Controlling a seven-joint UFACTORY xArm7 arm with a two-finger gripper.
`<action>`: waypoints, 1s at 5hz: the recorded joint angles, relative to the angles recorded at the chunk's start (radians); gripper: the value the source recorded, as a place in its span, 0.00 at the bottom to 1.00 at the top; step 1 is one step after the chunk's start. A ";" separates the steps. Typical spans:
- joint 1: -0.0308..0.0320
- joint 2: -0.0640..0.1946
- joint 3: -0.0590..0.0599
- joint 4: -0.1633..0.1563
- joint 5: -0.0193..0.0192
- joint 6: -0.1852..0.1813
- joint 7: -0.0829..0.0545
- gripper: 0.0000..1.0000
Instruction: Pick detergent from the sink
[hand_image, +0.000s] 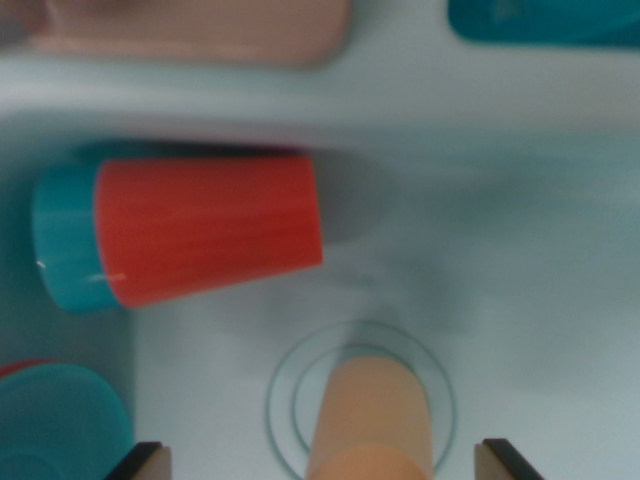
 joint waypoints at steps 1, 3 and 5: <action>-0.0020 0.004 -0.002 -0.014 0.0005 -0.015 -0.007 0.00; -0.0029 0.005 -0.003 -0.021 0.0008 -0.022 -0.010 0.00; -0.0030 0.006 -0.003 -0.021 0.0008 -0.023 -0.010 0.00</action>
